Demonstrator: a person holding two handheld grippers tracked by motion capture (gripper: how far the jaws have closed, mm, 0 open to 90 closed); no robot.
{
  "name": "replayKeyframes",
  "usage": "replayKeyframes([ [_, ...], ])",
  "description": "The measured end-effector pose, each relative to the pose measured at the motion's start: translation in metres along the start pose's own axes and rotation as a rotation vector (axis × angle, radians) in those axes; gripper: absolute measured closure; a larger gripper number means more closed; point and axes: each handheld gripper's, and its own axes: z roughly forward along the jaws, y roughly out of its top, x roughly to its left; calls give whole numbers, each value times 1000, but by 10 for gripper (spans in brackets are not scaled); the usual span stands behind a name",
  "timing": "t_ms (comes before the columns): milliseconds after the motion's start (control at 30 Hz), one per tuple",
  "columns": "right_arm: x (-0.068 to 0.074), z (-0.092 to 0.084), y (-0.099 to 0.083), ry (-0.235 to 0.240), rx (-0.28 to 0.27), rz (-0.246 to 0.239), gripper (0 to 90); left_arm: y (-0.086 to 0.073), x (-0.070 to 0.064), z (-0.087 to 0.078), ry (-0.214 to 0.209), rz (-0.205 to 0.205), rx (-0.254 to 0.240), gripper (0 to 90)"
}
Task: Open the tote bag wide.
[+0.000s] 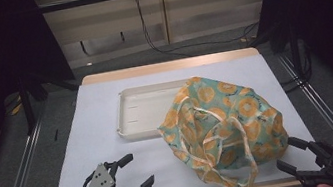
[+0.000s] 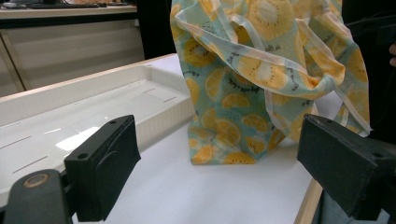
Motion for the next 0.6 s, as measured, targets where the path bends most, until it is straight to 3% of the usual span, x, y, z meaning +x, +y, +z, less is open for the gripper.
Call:
replayKeyframes([
  [300, -3, 3, 1, 8, 18, 3, 239, 0, 6, -1, 18, -29, 1, 126],
  [367, -5, 3, 1, 15, 21, 1, 257, 1, 5, -4, 37, -53, -27, 127],
  [433, -3, 2, 4, 29, 8, -1, 314, 0, 7, -5, 43, -54, -25, 126],
  [467, -3, 2, 4, 29, 8, -1, 314, 0, 9, -5, 45, -38, -7, 126],
  [600, -2, 4, 10, 49, 10, -6, 355, -1, 8, -1, 32, -47, -6, 131],
])
